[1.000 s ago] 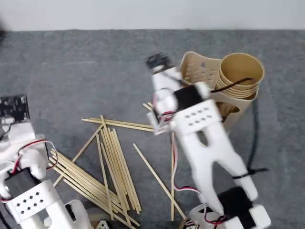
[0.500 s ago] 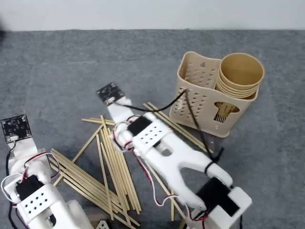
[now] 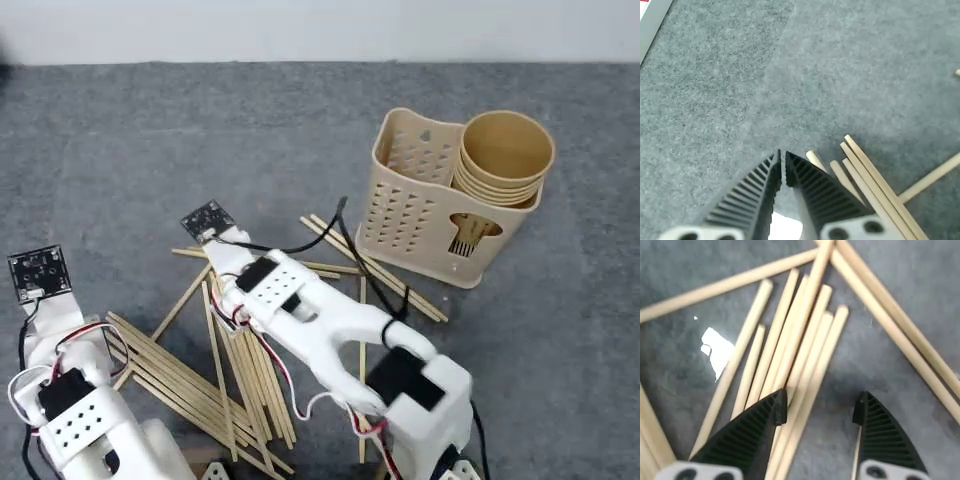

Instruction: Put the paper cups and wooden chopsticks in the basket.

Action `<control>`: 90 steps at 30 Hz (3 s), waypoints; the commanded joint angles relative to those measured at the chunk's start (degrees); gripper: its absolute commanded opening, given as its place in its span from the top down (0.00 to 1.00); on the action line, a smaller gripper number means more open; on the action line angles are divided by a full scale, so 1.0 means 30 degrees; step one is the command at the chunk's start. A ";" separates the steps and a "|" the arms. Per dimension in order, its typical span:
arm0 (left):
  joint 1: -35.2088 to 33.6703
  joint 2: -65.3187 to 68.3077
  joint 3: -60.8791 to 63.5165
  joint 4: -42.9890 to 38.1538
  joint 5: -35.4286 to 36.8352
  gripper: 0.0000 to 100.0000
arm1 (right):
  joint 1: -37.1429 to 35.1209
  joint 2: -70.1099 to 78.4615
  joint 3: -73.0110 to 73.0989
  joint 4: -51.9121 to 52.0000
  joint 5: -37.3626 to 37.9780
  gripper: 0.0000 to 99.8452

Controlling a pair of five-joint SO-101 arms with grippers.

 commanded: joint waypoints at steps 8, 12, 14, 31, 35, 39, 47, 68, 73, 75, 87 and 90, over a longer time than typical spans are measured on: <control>-0.0029 -0.0615 0.0278 -0.0440 -0.0088 0.98 | -0.0073 0.2476 -0.3106 0.0923 -0.0088 0.89; -0.0029 -0.0615 0.0278 -0.0440 -0.0088 0.98 | 0.0308 0.2535 -0.3282 0.1070 0.0440 0.99; -0.0029 -0.0615 0.0308 -0.0440 -0.0088 0.98 | 0.0542 0.2535 -0.3223 0.1128 0.1114 0.99; 0.1612 -0.0645 0.0864 -0.0440 -0.0205 0.98 | 0.0777 0.0073 -0.5040 0.4703 0.1465 0.99; 0.1788 -0.0645 0.0952 -0.0440 -0.0674 0.98 | 0.0777 -0.2037 -0.5245 0.4938 0.1963 0.99; 0.1788 -0.0645 0.0952 -0.0440 -0.0674 0.98 | 0.0777 -0.3941 -0.5245 0.4879 0.2344 0.99; 0.1817 -0.0645 0.0952 -0.0440 -0.0674 0.98 | 0.1158 -0.7516 -0.5245 0.4791 0.3077 0.99; 0.2315 -0.0645 0.1187 -0.0440 -0.0821 0.98 | 0.6432 -1.7509 -0.5245 -0.4879 0.3077 0.99; 0.2432 -0.0645 0.1333 -0.0440 -0.0850 0.98 | 0.9099 -1.7451 -0.5099 -0.8425 0.3077 0.99; 0.2432 -0.0645 0.1333 -0.0440 -0.0850 0.98 | 1.0066 -1.7304 -0.5099 -0.9245 0.3077 0.99; 0.2432 -0.0645 0.1333 -0.0440 -0.0850 0.98 | 1.3641 -1.3260 -0.5099 -1.1092 0.4659 0.99; 0.2432 -0.0645 0.1333 -0.0440 -0.0850 0.98 | 1.4286 -1.1883 -0.5099 -1.1824 0.4689 0.99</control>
